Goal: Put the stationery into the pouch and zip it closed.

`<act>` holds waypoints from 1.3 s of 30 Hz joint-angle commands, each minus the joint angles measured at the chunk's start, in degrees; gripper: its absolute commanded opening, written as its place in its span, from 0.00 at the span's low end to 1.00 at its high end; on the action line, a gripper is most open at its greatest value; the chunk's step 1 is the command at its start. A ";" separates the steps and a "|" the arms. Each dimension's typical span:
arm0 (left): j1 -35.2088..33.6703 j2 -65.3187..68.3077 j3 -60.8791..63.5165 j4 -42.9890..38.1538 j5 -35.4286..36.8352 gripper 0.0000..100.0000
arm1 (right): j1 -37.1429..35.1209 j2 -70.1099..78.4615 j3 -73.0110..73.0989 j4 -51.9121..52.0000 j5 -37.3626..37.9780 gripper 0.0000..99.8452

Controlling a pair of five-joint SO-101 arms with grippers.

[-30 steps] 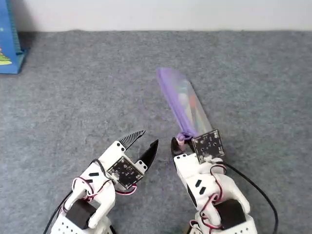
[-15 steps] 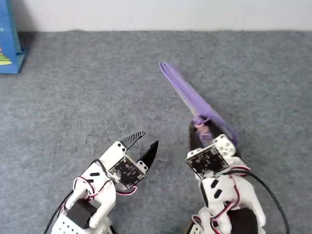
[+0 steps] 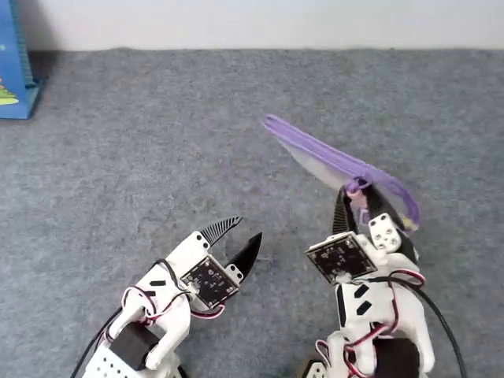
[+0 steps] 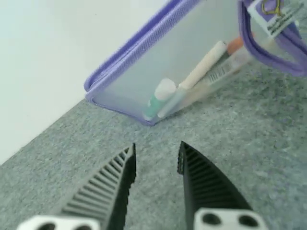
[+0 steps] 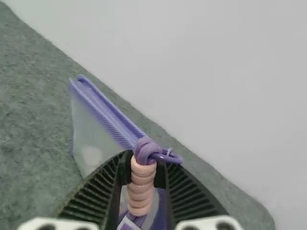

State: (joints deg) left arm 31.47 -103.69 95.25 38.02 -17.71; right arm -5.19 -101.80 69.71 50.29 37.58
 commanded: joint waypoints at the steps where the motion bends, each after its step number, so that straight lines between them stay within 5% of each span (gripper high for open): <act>1: -0.09 -0.79 -0.57 -3.34 -0.18 0.14 | -2.77 -2.15 -3.96 3.21 2.37 0.01; 12: -0.88 -0.79 -1.45 -3.25 2.29 0.21 | -5.23 -2.24 -13.36 25.89 7.47 0.01; 23: -3.87 -0.79 -12.97 14.68 6.59 0.30 | -11.82 -2.24 -14.95 42.86 5.54 0.01; 39: -3.43 -0.79 -11.65 14.42 3.08 0.30 | -20.09 -2.24 -26.90 51.56 1.14 0.01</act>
State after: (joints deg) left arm 27.87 -103.69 85.49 52.26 -14.20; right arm -24.70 -104.35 46.15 100.22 40.75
